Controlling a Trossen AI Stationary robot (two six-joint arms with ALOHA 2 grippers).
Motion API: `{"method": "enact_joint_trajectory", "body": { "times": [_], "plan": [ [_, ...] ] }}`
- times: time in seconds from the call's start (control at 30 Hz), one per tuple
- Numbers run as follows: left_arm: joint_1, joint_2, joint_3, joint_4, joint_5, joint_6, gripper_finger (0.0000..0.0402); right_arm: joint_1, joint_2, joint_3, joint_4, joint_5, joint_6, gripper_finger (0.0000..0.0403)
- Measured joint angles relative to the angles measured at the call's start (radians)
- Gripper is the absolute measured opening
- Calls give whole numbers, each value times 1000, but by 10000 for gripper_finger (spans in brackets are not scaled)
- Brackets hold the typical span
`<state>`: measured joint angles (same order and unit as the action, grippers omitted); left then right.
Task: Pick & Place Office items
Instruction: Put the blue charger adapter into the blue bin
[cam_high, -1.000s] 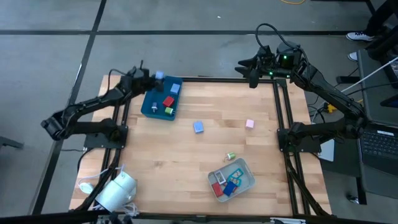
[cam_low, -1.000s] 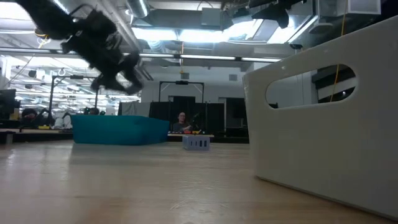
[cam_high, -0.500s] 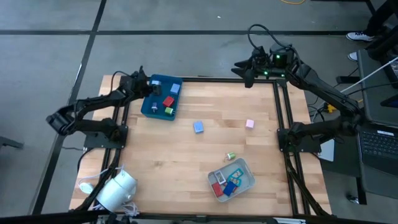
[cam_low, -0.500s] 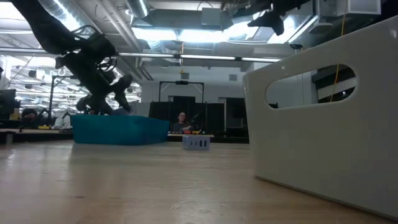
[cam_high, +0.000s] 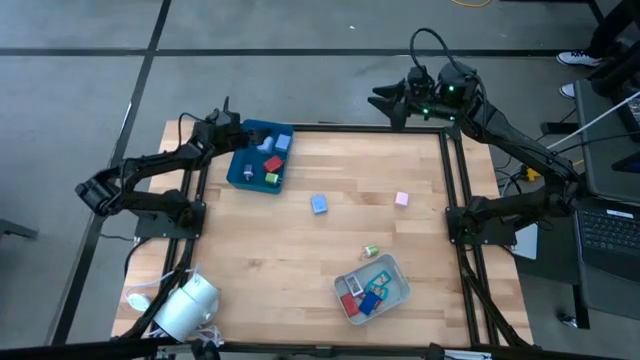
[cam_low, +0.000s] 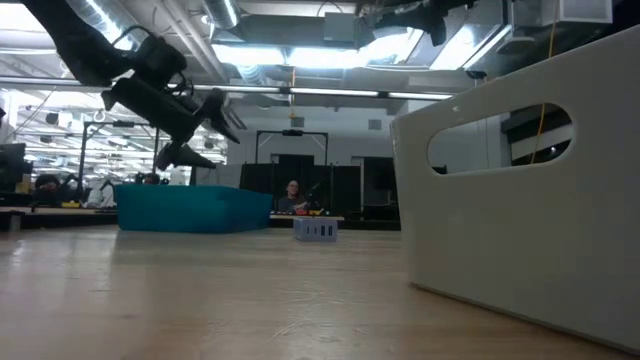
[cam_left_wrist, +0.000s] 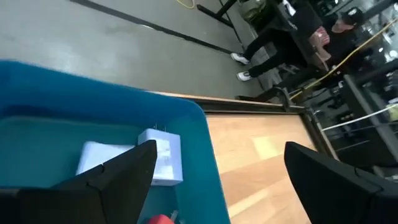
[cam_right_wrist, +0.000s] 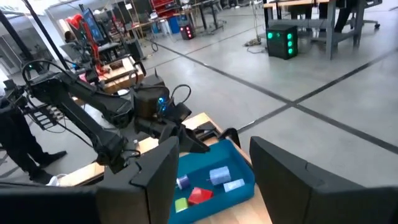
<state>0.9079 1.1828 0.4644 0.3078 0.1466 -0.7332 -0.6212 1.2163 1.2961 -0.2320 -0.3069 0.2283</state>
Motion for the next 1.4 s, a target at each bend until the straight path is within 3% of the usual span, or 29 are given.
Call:
{"method": "enact_joint_trajectory", "body": {
  "times": [0.1, 0.23, 0.33, 0.43, 0.53, 0.87, 1.03, 1.17, 1.4],
  "plan": [
    [-3, 0, 10, -25, -2, 5, 342, 0, 0, 0, 0, -1, 0, 203],
    [-44, -3, 93, -32, 125, 24, 328, 0, 0, 0, 1, -28, 12, 204],
    [-140, 8, 214, -255, 88, 118, 312, 0, 0, 0, 1, -31, 20, 204],
    [-252, 50, 364, -595, -66, 306, 301, 0, 0, 0, 1, -31, 20, 204],
    [-371, 122, 487, -803, -156, 536, 299, 0, 0, 0, 2, -37, 26, 204],
    [-666, 416, 768, -975, -159, 1251, 299, 0, 0, 0, 1, -102, 24, 204],
    [-715, 581, 846, -1066, -201, 1442, 299, 4, 0, 0, 1, -147, 26, 204],
    [-725, 692, 914, -1077, -216, 1402, 299, 12, 0, 0, 1, -154, 26, 204],
    [-677, 803, 1060, -1092, -63, 1000, 299, 30, 0, 0, 1, -155, 26, 204]
  ]
}}
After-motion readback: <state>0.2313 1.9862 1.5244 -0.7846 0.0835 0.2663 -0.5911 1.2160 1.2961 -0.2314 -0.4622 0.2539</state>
